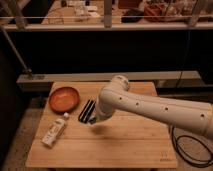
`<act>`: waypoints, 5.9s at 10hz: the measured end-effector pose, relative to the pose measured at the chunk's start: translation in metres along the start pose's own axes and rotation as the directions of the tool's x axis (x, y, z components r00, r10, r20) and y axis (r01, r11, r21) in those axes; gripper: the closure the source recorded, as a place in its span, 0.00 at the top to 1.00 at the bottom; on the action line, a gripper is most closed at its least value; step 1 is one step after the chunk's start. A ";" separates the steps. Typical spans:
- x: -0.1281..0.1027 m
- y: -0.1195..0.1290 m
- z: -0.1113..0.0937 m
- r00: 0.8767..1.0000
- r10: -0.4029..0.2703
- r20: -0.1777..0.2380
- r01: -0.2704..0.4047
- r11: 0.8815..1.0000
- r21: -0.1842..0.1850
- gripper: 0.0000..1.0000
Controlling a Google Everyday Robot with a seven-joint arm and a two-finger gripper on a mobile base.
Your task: Place the white sponge in the ceramic bowl
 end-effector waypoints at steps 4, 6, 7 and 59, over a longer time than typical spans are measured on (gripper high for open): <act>-0.018 -0.025 -0.001 1.000 -0.022 -0.006 0.022 1.000 0.010 0.07; -0.025 -0.040 -0.002 1.000 -0.030 -0.008 0.030 0.999 0.022 0.07; -0.030 -0.047 -0.002 0.999 -0.036 -0.006 0.036 0.999 0.024 0.07; -0.099 -0.214 0.095 0.985 -0.173 -0.019 0.174 0.984 0.034 0.10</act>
